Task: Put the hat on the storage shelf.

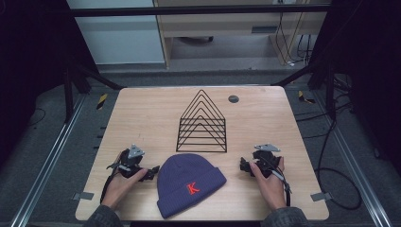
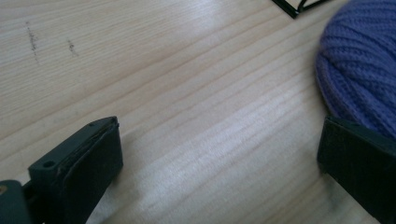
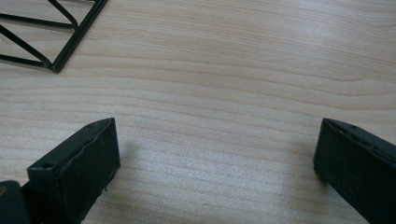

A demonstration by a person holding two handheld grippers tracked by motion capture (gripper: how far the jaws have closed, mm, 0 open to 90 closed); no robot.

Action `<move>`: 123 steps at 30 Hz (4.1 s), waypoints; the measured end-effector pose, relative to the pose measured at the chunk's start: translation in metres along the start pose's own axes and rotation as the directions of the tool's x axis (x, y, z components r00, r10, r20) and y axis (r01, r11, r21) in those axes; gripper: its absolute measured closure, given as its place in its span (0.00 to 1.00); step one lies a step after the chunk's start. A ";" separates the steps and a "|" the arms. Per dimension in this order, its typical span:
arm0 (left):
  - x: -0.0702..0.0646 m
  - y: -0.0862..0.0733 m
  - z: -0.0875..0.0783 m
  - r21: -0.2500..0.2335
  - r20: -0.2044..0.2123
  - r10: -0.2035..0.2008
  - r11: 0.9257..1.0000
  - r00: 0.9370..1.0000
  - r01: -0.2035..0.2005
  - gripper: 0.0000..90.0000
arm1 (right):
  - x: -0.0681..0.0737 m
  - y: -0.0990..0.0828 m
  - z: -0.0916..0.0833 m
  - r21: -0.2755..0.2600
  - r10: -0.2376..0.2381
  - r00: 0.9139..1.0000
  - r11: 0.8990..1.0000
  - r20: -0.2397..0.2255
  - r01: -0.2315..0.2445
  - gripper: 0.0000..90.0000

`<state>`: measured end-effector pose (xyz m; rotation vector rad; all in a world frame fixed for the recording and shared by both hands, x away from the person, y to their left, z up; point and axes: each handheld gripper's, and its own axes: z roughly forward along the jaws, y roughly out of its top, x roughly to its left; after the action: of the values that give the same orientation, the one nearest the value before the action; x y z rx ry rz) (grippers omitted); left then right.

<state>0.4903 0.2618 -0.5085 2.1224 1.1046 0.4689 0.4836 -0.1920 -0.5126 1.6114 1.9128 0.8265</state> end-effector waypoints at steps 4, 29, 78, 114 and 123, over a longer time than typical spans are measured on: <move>0.006 0.004 -0.003 0.016 0.026 -0.025 1.000 0.999 0.025 0.02 | -0.001 0.000 0.000 0.001 -0.010 1.000 1.000 -0.017 0.010 0.01; -0.045 0.037 -0.041 0.103 0.074 0.010 0.995 0.997 -0.018 0.12 | 0.026 0.009 -0.034 -0.094 -0.230 0.947 0.972 -0.223 0.214 0.16; -0.062 0.074 0.014 0.372 0.124 0.051 0.923 0.991 -0.094 0.56 | 0.030 0.008 -0.034 -0.052 -0.218 0.935 0.976 -0.279 0.212 0.17; -0.102 0.105 -0.090 -0.022 0.084 0.310 0.951 0.947 -0.310 0.89 | 0.022 0.010 -0.040 -0.093 -0.194 0.949 0.980 -0.249 0.176 0.20; -0.112 0.117 -0.122 -0.095 0.058 0.397 0.916 0.916 -0.391 0.90 | 0.019 0.013 -0.048 -0.149 -0.189 0.954 0.976 -0.235 0.157 0.28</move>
<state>0.4208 0.1728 -0.3401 2.2730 0.5980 0.6010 0.4545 -0.1783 -0.4702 1.2916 2.0877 1.0946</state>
